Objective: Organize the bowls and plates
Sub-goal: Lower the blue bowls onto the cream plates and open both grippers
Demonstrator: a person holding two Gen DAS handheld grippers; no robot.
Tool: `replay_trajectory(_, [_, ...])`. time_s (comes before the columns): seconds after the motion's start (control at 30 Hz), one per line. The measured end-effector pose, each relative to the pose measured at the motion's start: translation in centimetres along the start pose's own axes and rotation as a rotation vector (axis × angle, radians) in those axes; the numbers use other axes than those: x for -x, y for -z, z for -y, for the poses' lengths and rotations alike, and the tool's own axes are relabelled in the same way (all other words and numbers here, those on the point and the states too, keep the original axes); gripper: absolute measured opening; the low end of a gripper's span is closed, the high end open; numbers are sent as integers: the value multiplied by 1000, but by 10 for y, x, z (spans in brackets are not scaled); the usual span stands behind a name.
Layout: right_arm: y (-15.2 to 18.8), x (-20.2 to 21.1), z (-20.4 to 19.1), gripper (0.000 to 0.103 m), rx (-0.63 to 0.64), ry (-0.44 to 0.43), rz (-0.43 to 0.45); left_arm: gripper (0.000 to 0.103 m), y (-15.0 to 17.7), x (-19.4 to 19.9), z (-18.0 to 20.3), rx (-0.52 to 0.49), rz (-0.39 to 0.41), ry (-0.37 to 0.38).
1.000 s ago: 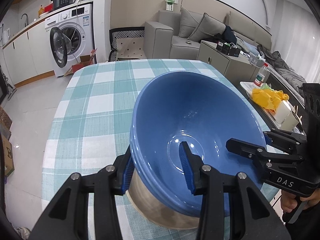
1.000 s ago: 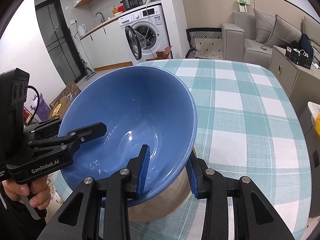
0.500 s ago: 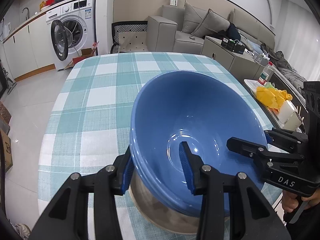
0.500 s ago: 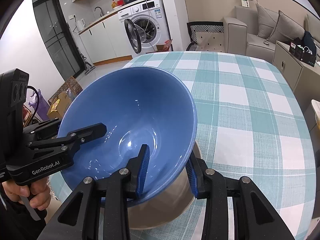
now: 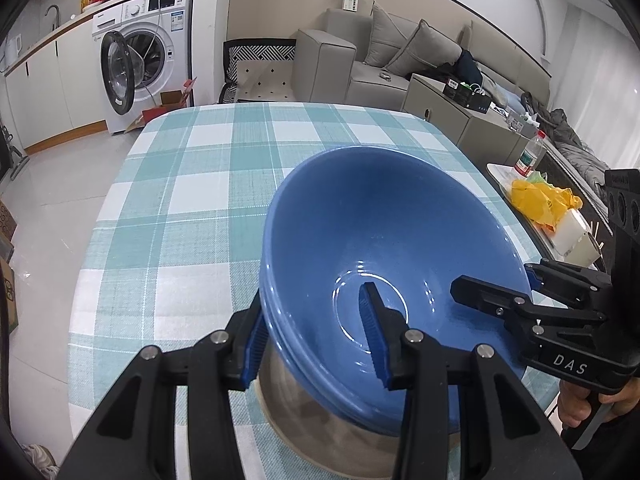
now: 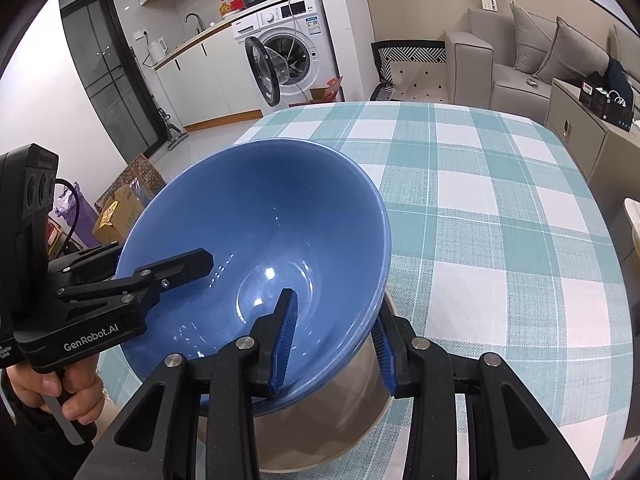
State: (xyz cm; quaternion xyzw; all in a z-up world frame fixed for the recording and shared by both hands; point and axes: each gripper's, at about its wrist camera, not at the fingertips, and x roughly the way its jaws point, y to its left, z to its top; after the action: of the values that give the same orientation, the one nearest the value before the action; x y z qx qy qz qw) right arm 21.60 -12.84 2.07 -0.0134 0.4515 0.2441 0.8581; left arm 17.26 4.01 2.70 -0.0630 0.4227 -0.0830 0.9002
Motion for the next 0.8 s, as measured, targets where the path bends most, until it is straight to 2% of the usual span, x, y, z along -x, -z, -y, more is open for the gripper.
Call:
replay_trajectory(0.2, [1,1,-2,42,21,12,14,43,-1,-1,-1,-5,7,-3])
replay_trajectory(0.4, [3,6,3,66,16,37,41,46,0,5,-3,-25,24,-19])
replay_trajectory(0.43, [3,8,5,67,12,39,44,47,1,7,-3,-32,29,-20])
replay_trajectory(0.5, [4,11,7,73,4,32,52,54,2,11,-2,-46,37,-31])
replay_trajectory(0.73, [10,21,7,85,29,4,74,68,9,31,2,-92,93,-64])
replay_trajectory(0.8, [12,24,7,93,39,-4,83,86,12,38,4,-105,122,-83])
